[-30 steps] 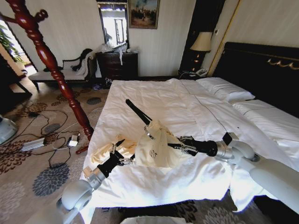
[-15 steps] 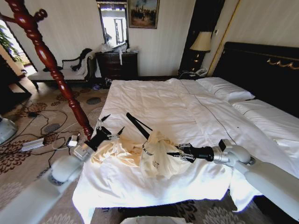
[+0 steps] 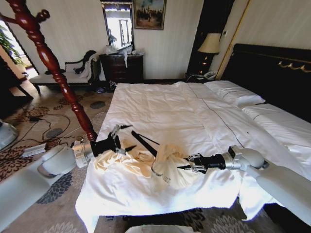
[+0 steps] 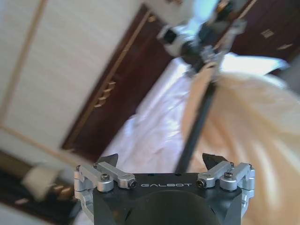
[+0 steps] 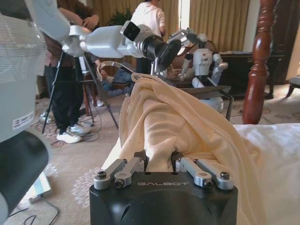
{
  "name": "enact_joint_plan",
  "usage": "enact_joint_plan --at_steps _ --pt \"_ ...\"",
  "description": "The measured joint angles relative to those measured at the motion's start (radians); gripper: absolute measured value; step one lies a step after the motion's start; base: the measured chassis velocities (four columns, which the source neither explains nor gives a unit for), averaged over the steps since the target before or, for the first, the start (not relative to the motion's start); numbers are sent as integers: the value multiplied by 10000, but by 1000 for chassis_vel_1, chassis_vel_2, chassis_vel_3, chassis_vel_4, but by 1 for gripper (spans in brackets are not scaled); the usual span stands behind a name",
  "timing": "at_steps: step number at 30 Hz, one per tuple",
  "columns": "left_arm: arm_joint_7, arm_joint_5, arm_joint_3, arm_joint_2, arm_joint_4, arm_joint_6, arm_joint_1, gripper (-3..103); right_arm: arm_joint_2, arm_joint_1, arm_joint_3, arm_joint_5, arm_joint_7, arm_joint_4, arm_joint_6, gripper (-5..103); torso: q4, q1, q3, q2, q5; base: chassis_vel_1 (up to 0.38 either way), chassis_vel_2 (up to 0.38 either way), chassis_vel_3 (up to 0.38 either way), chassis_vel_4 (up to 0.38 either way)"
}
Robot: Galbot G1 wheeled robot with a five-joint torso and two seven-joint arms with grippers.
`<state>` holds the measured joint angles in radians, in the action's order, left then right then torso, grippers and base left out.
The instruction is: Pick up the clothes from the bed and hang them on the clothes hanger.
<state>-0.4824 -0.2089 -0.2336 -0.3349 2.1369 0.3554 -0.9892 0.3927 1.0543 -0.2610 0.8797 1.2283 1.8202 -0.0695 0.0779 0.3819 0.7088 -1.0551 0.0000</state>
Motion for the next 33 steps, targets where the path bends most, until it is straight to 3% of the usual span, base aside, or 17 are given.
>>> enact_joint_plan --at_steps 7,12,14,20,22,29,31,33 --pt "-758 215 1060 212 183 -43 329 100 -27 -23 -67 -92 371 131 102 22 0 -2 0 -1 -2 0 0 0 0" --pt "-803 566 1230 81 141 -76 353 101 -79 -56 -78 -301 639 289 191 22 1 -2 0 0 -1 0 0 0 0" --pt "-803 606 1241 67 113 -76 364 97 -80 -81 -69 -328 662 301 199 22 1 -2 0 0 -1 0 0 0 0" --pt "-726 690 1284 27 28 -121 371 70 -26 -135 -43 -453 700 276 210 22 1 -2 0 0 0 0 0 0 0" --pt "-716 703 1314 3 16 -131 391 70 -17 -140 -30 -454 712 275 207 22 1 -2 0 0 0 0 0 0 0" --pt "-678 858 1484 -192 -103 -156 541 38 -17 -222 25 -488 953 248 159 22 1 -2 0 0 -1 0 0 0 0" --pt "-679 874 1501 -204 -113 -155 541 38 -18 -225 25 -509 1012 244 155 22 0 -2 0 -1 -1 0 0 0 0" --pt "-707 905 1585 -254 -136 -151 563 22 -18 -254 25 -619 1197 227 140 22 0 -2 0 0 -1 0 0 0 0"
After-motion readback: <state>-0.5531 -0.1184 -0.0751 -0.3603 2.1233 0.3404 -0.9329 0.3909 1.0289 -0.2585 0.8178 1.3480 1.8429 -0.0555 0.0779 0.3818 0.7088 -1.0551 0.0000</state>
